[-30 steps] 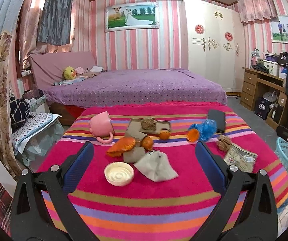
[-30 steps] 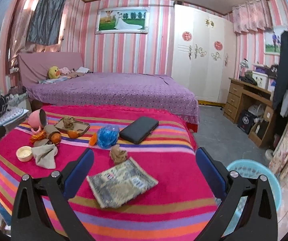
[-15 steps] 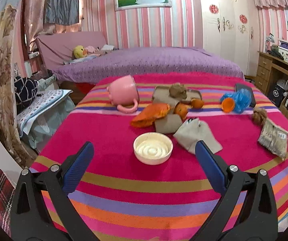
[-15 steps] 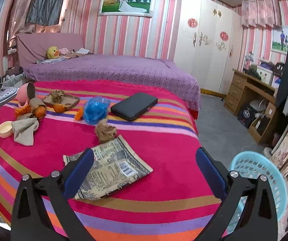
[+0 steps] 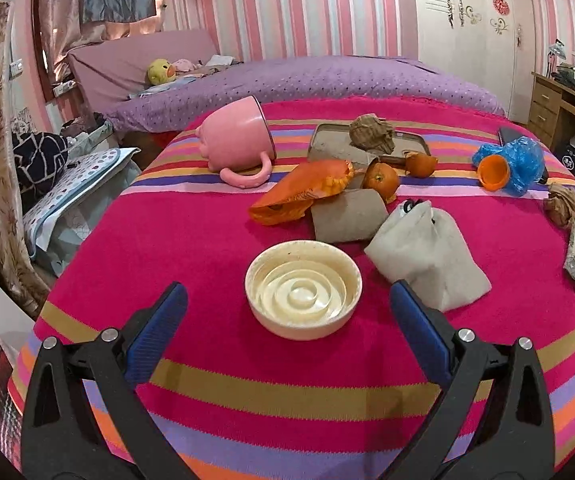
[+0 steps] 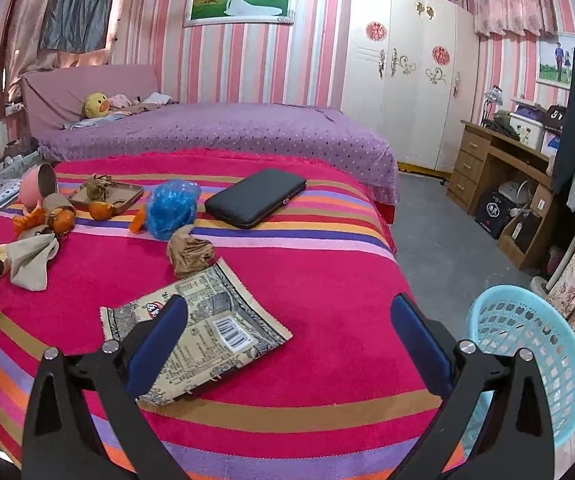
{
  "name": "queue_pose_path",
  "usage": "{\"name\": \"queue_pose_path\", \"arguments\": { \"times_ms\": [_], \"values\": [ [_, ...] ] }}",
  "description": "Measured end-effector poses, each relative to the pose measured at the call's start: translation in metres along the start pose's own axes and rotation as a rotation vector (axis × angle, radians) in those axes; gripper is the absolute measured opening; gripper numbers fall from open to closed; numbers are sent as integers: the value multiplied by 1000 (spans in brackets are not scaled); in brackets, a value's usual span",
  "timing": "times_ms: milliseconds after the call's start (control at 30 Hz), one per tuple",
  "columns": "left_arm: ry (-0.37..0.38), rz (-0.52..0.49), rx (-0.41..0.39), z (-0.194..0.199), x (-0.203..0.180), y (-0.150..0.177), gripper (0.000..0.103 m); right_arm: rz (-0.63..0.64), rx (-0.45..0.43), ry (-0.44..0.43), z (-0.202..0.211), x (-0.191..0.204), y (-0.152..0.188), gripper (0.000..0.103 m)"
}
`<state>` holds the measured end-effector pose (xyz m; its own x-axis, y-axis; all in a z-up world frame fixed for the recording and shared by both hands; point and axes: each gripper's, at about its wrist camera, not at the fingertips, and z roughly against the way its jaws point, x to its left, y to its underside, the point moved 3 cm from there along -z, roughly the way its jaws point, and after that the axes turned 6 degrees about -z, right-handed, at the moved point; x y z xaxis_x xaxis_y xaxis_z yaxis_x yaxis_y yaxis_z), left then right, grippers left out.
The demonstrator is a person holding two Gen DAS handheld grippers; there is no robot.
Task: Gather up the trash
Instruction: 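Grasp the white round lid with the left tool while the right tool grasps the newspaper packet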
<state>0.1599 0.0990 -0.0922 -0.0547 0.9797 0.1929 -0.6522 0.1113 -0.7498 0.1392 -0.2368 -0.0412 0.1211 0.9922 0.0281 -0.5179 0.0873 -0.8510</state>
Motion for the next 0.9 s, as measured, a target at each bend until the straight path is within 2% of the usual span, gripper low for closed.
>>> {"name": "queue_pose_path", "arguments": {
  "times_ms": [100,167,233,433,567,667,800,867,900],
  "values": [
    [18,-6,17,-5,0,-1,91,-4,24,-13,-7,-3,0,99],
    [34,-11,32,-8,-2,-1,73,0,44,-14,-14,-2,2,99],
    [48,-19,60,-13,-4,0,61,5,82,-19,-23,1,5,99],
    [7,-16,24,0,3,-3,60,9,162,-44,-41,5,10,98],
    [-47,35,-21,15,19,-8,60,3,243,-68,-57,5,15,84],
    [-78,66,-50,23,25,-12,60,22,261,-76,-64,9,20,81],
    [-65,77,-61,28,20,-17,60,66,245,-101,-59,19,22,51],
    [-64,71,-66,31,14,-18,60,95,233,-77,-58,24,22,40],
    [-62,67,-72,33,9,-20,60,101,223,-72,-56,26,23,27]
  ]
}}
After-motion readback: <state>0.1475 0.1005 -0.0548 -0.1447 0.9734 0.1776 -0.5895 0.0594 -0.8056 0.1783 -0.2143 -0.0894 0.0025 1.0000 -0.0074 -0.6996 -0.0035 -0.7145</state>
